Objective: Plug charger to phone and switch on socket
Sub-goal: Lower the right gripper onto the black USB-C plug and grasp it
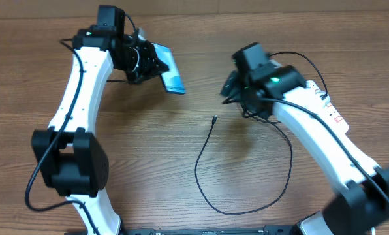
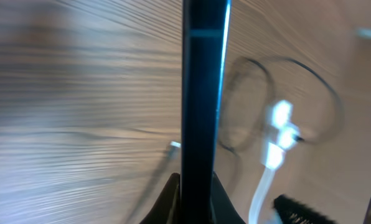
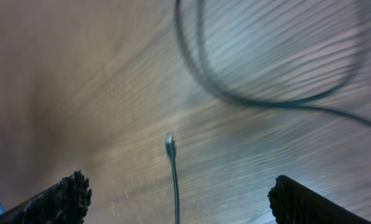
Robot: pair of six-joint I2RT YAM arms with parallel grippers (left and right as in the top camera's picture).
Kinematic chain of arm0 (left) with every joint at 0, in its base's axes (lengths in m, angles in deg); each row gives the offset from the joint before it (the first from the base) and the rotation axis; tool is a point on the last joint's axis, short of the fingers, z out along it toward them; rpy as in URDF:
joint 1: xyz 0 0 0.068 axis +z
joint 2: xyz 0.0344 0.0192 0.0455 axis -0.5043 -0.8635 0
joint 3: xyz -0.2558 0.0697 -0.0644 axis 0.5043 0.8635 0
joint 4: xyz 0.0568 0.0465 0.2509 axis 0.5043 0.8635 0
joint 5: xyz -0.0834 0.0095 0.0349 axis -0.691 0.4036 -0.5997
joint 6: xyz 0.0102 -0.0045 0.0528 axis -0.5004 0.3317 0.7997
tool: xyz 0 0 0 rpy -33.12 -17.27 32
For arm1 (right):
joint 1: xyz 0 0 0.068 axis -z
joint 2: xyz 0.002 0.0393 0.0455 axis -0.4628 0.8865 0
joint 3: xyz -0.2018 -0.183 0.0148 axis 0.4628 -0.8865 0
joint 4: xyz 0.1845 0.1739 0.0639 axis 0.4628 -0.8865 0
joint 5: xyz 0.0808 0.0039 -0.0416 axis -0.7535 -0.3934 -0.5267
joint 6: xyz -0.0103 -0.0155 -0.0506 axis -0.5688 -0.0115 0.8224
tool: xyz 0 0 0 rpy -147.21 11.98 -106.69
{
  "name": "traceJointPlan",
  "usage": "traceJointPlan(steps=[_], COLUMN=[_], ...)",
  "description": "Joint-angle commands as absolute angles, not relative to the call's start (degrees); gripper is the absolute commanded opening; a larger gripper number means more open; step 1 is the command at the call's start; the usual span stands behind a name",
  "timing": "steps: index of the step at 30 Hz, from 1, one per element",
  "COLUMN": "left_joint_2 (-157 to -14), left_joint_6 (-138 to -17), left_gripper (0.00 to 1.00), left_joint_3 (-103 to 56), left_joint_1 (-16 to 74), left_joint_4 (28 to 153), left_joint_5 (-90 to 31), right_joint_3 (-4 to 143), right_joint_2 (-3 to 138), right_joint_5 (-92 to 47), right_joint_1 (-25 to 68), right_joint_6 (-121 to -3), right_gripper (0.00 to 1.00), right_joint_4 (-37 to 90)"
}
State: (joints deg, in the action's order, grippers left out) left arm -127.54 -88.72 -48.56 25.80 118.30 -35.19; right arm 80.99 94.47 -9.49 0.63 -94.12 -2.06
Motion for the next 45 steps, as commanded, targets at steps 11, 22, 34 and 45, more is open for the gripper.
traceJointPlan(steps=[11,22,34,45], left_joint_2=[-124.8,-124.8,-124.8,-124.8], left_joint_6=[-86.6,-86.0,-86.0,-85.4], left_gripper=[0.04,0.04,0.04,0.04], left_joint_3=[-50.4,-50.4,-50.4,-50.4], left_joint_1=[25.9,25.9,25.9,25.9], left_joint_4=[121.4,122.2,121.8,121.8], left_joint_5=[-18.5,-19.1,-21.0,-21.0], right_joint_3=[81.3,81.3,81.3,81.5], right_joint_2=[109.0,116.1,118.3,122.2], right_joint_5=[-17.0,-16.1,-15.9,-17.3], right_joint_1=[-3.5,-5.3,-5.4,-5.3], right_joint_6=[-89.0,-91.5,-92.0,-92.0], right_gripper=[0.76,0.62,0.52,0.48], right_joint_4=[-0.4,2.5,3.1,3.6])
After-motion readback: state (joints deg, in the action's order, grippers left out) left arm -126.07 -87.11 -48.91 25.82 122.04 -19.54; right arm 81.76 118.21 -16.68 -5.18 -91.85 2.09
